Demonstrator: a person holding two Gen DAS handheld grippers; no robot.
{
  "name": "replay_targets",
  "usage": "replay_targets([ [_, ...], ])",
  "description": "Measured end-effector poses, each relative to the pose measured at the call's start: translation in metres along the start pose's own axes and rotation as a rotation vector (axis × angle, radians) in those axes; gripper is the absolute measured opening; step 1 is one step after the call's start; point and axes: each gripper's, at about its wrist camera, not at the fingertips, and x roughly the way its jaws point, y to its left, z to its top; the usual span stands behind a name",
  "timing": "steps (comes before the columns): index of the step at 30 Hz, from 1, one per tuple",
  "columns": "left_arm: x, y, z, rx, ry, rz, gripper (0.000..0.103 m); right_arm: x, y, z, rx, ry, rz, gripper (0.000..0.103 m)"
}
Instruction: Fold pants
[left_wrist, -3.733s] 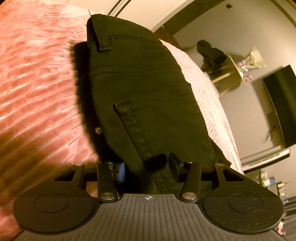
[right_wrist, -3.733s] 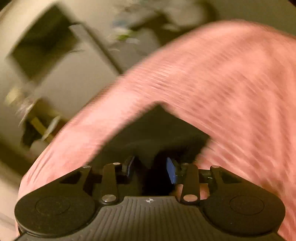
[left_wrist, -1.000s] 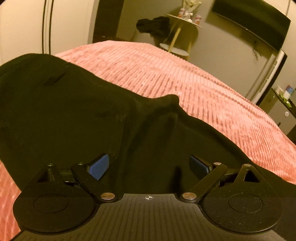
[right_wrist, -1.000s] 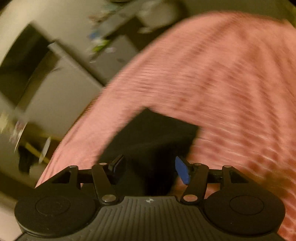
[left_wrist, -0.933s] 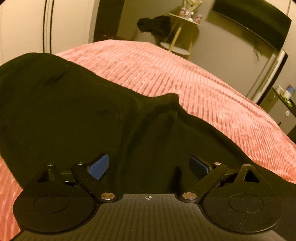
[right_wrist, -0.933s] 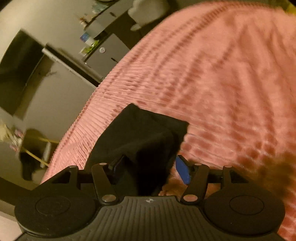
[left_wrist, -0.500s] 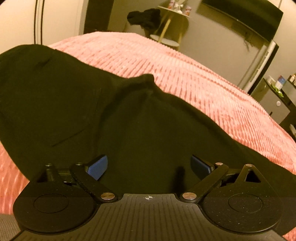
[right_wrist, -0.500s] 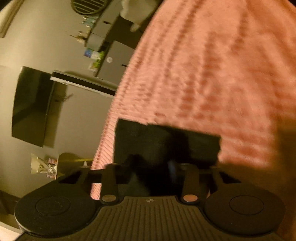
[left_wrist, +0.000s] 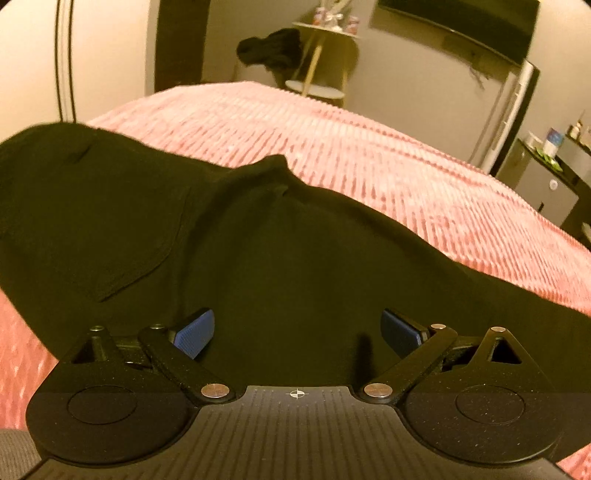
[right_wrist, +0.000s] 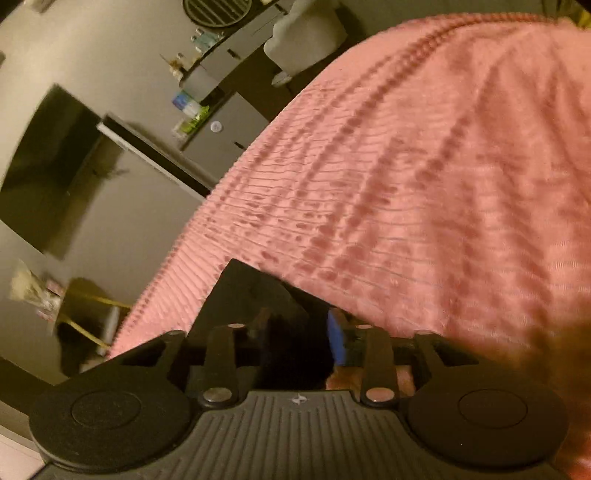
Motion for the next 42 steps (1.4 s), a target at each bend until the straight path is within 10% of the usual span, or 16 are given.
replay_targets([
  [12,0.008,-0.004,-0.003,-0.002,0.040,-0.038,0.100,0.041,0.000,-0.011,0.215,0.145,0.119,0.039],
  [15,0.007,-0.003,-0.003,-0.005,0.037,-0.039,0.100,0.033,0.023,-0.004,0.126,0.100,0.149,0.005],
  [21,0.004,-0.002,-0.002,-0.017,0.015,-0.047,0.100,-0.016,0.052,0.002,-0.154,-0.074,0.378,0.005],
  [25,0.007,-0.002,-0.003,-0.011,0.028,-0.044,0.100,0.006,0.032,-0.004,-0.263,0.006,-0.021,0.048],
  [27,0.007,-0.003,-0.003,0.000,0.026,-0.036,0.100,0.006,0.011,0.001,-0.164,0.007,-0.149,0.048],
  [32,0.009,-0.012,-0.006,0.049,0.017,-0.039,0.100,-0.016,0.039,-0.001,-0.275,-0.111,-0.076,0.047],
  [38,0.008,-0.023,-0.011,0.114,0.014,-0.063,0.100,0.048,0.108,-0.041,-0.535,0.139,0.074,0.016],
  [42,0.004,-0.023,-0.014,0.128,0.014,-0.061,0.100,0.097,0.091,-0.048,-0.479,0.191,0.048,0.000],
])
